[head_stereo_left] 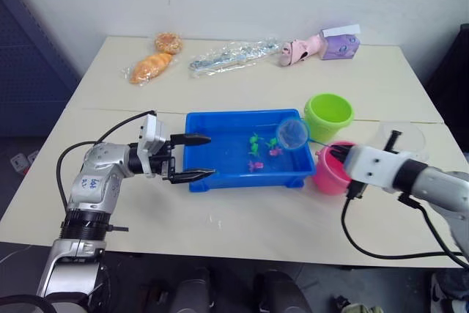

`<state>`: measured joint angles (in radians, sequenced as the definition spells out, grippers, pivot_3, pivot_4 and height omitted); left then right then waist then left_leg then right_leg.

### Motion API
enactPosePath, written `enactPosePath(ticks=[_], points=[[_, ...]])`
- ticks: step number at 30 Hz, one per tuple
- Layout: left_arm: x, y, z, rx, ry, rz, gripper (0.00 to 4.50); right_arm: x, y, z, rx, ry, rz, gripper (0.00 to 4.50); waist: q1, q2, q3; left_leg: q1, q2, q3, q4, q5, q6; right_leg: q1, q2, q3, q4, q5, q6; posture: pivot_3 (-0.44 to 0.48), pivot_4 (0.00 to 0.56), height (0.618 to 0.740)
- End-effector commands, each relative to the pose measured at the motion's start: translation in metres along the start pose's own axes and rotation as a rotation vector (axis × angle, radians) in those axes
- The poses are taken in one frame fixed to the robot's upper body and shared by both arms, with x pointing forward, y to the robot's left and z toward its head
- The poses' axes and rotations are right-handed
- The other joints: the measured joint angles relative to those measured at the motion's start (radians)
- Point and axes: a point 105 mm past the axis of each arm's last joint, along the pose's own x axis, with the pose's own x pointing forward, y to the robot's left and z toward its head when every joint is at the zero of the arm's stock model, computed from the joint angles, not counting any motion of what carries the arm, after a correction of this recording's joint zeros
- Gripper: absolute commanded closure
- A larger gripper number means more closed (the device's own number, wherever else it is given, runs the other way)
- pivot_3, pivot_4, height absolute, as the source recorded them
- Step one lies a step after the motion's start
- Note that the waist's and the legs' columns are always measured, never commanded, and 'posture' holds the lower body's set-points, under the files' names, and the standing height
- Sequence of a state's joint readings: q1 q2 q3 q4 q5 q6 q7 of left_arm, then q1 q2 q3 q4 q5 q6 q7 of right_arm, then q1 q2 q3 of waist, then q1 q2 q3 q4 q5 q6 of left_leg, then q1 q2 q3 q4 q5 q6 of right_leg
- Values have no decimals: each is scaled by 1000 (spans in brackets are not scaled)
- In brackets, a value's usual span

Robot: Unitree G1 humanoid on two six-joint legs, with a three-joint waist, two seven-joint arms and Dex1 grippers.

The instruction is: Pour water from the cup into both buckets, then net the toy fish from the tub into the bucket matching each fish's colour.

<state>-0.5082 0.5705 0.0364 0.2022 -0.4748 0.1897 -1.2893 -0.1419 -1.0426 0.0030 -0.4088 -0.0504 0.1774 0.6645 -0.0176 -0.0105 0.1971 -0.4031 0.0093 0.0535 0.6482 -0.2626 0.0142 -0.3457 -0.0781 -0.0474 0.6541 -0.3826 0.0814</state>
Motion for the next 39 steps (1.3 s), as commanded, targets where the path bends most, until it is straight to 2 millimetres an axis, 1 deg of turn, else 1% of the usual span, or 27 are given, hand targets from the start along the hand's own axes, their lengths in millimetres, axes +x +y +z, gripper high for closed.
enactPosePath(ticks=[1, 7, 14, 20, 26, 31, 39], points=[[-5, -1, 8, 49, -7, 17, 71, 15, -13, 3, -167, 7, -44, 4500, -2, 0, 0, 0, 0, 0, 1, 0, 0, 0, 0, 0, 0, 0, 0, 0, 150, 740], [-7, -2, 8, 48, -8, 26, 71, 28, -23, 7, -257, -37, -39, 4500, 1, 0, 0, -1, 0, 0, 1, 0, 0, -1, 0, -1, 1, 0, 0, 0, 150, 740], [-7, -3, 8, 49, -9, 36, 71, 30, -21, 14, -287, -117, 10, 4500, 0, 0, 0, -1, 0, 0, 1, 0, 0, -1, 0, -1, 1, 0, 0, 0, 150, 740], [-6, -4, 7, 45, -10, 39, 71, 31, -18, 9, -301, -107, 30, 4500, 0, 0, 0, -1, 0, 0, 1, 0, 0, 0, 0, -1, 1, 0, 0, 0, 150, 740], [-5, -5, 9, 50, -18, 42, 71, 37, -22, 0, -317, -70, 5, 4500, -8, 0, 0, -1, 0, 0, 1, 0, 0, -1, 0, -1, 2, 0, 0, 0, 150, 740], [-2, -4, 11, 61, -24, 46, 71, 43, -13, -4, -331, -70, 34, 4500, -9, 0, 0, 0, 0, 0, 1, 1, -1, -1, 0, -1, 2, 0, 0, 0, 150, 740], [-2, -3, 11, 62, -25, 57, 71, 50, -7, -4, -347, -84, 59, 4500, -9, 0, 0, 0, 0, 0, 1, 1, -1, -1, 0, -1, 3, 0, 0, 0, 150, 740]])
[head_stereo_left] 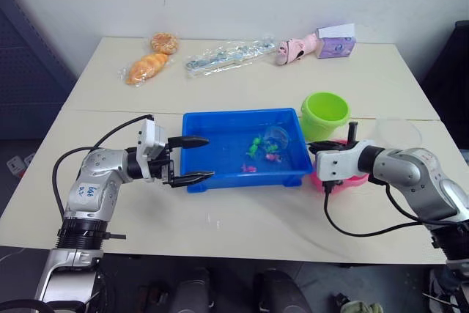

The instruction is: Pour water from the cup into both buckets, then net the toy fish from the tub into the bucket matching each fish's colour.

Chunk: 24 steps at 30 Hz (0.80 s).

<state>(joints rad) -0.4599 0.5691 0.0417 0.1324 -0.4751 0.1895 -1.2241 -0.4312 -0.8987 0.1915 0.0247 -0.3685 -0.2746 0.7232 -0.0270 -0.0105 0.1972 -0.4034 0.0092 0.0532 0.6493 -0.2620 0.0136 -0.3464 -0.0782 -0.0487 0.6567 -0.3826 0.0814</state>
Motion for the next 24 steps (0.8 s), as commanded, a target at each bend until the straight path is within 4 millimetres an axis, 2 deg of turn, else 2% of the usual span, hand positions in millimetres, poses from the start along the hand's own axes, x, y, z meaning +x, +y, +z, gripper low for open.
enactPosePath(ticks=[1, 5, 11, 18, 24], points=[[-3, 1, 11, 43, -27, 10, 71, 0, -12, 2, -40, -2, -28, 4500, 0, 0, 0, 0, 0, 0, 0, 0, 0, 0, 0, 0, 0, 0, 0, 0, 150, 740], [-3, 0, 11, 41, -25, 12, 71, 2, -10, -3, -81, 38, 23, 4500, 0, 0, 0, 0, 0, 0, 0, 0, 0, 0, 0, 0, 0, 0, 0, 0, 150, 740], [-4, 0, 10, 41, -23, 14, 71, 1, 1, 12, -53, -45, 116, 4500, 0, 0, 0, 0, 0, 0, 0, 0, 0, 0, 0, 0, 0, 0, 0, 0, 150, 740], [-6, 0, 10, 41, -19, 21, 71, -5, 6, 26, 38, -123, 184, 4500, 0, 0, 0, 0, 0, 0, 0, 0, 0, 0, 0, 0, 0, 0, 0, 0, 150, 740], [-7, 0, 10, 42, -19, 22, 71, -11, 12, 25, 148, -123, 256, 4500, 1, 0, 0, 0, 0, -1, 0, 0, 0, 1, 0, -1, 0, 0, 0, 0, 150, 740]])
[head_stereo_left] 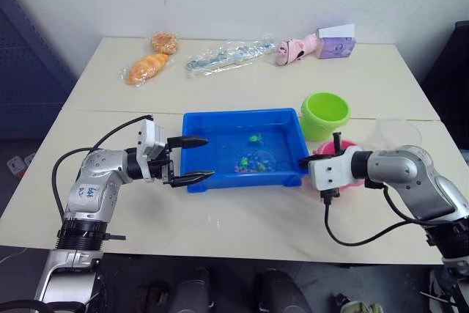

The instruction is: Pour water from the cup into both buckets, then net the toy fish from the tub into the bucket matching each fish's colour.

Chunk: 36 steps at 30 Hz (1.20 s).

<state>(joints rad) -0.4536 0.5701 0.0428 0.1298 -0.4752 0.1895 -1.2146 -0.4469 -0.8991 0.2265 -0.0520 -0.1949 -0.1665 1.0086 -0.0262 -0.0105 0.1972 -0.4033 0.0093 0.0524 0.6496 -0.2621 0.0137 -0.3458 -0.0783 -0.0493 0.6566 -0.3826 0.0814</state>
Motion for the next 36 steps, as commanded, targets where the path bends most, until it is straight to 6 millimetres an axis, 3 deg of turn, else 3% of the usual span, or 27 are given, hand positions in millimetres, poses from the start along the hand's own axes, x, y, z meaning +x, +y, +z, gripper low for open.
enactPosePath(ticks=[1, 9, 14, 23, 27, 36], points=[[-6, 0, 11, 45, -20, 11, 71, -12, -3, 0, 34, -1, 19, 4500, 0, 0, 0, 0, 0, 0, 0, 0, 0, 0, 0, 0, 0, 0, 0, 0, 150, 740], [-9, 0, 10, 48, -12, 28, 71, -11, -8, -3, 34, 29, -8, 4500, 0, 0, 0, 0, 0, 0, 0, 0, 0, 0, 0, 0, -1, 0, 0, 0, 150, 740], [-22, 5, 7, 48, 13, 72, 71, -9, -6, -4, 63, 38, -11, 4500, 0, 0, 0, 0, 0, -1, 0, 0, 0, 0, 0, 0, -1, 0, 0, 0, 150, 740], [-39, 5, 5, 49, 55, 104, 71, 5, -2, 10, 53, 11, 22, 4500, 0, 0, 0, 0, 0, -1, 0, 0, 0, 0, 0, 0, -1, 0, 0, 0, 150, 740], [-40, 3, 5, 47, 59, 104, 71, 10, -6, 21, 166, -48, 18, 4500, 0, 0, 0, 0, 0, -1, 0, 0, 0, 0, 0, 0, 0, 0, 0, 0, 150, 740], [-40, 4, 7, 56, 59, 113, 71, -12, -14, 20, 449, -106, 31, 4500, 0, 0, 0, 0, 0, -1, -1, -1, 1, 0, -1, -1, -1, 0, 0, 0, 150, 740]])
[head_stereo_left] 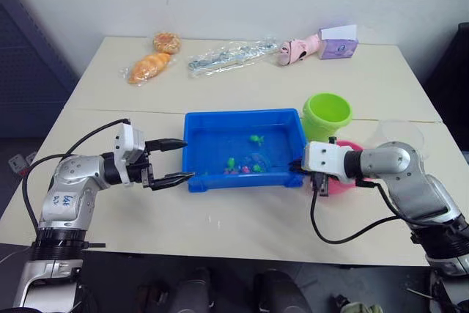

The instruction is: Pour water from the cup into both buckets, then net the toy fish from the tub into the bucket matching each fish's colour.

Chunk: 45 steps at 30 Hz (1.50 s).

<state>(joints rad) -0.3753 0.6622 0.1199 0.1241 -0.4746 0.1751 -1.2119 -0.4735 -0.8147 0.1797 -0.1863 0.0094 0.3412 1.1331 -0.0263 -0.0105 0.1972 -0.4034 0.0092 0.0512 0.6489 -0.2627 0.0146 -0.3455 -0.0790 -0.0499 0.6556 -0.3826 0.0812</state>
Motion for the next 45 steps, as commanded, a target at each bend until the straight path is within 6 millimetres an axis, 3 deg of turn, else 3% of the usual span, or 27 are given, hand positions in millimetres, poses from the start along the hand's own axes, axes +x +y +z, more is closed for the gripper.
enactPosePath(ticks=[1, 12, 20, 28, 33, 38, 45], points=[[-3, 1, 12, 49, -19, 14, 71, -16, -8, 8, 23, -24, -26, 4500, 0, 0, 0, 0, 0, 0, 0, 0, 0, 0, 0, 0, 0, 0, 0, 0, 150, 740], [2, 2, 14, 59, -30, 3, 71, -30, -14, 6, 176, -93, -95, 4500, -1, 0, 0, 0, 0, 0, -1, 0, 0, 0, 0, 0, -1, 0, 0, 0, 150, 740], [10, 3, 22, 66, -72, -33, 71, -61, -17, 10, 136, -181, -232, 4500, 4, 0, 0, 0, 0, 0, -1, 0, 0, 0, 0, -1, -2, 0, 0, 0, 150, 740], [30, -1, 29, 60, -115, -114, 71, -103, -14, 12, 227, -242, -427, 4500, 6, 0, 0, 0, 0, 0, -1, 0, 0, 1, 0, -1, -2, 0, 0, 0, 150, 740], [47, -5, 31, 44, -144, -193, 71, -137, 8, 7, 267, -209, -511, 4500, 14, 0, 0, 0, 0, -1, -1, 0, 0, 2, 1, -1, -2, 0, 0, 0, 150, 740], [65, -5, 34, 42, -176, -240, 71, -165, 30, -13, 273, -86, -637, 4500, 30, 0, 0, 0, 0, 0, -1, 0, 0, 2, 1, -1, -3, 0, 0, 0, 150, 740], [78, -5, 35, 43, -201, -276, 71, -178, 55, -52, 232, 73, -715, 4500, 23, -1, 0, 1, -1, 0, -1, 0, 0, 3, 1, 0, -3, 0, 1, 0, 150, 740]])
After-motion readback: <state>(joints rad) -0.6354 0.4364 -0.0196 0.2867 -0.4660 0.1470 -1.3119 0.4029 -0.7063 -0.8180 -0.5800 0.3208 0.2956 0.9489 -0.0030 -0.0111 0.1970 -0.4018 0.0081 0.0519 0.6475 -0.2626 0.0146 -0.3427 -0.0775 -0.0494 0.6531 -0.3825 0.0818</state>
